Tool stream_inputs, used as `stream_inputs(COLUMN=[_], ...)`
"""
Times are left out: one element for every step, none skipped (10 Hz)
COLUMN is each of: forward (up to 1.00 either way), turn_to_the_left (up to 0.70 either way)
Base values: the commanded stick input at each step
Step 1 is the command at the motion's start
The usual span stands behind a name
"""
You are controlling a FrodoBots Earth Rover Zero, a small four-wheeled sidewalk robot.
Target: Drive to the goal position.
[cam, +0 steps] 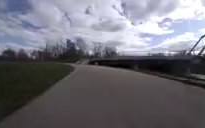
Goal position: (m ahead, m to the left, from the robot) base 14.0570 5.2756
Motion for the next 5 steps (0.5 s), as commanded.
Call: stream_inputs(forward=[1.0,1.0,1.0,1.0,1.0], turn_to_the_left=[0.0,0.0,0.0,0.0,0.0])
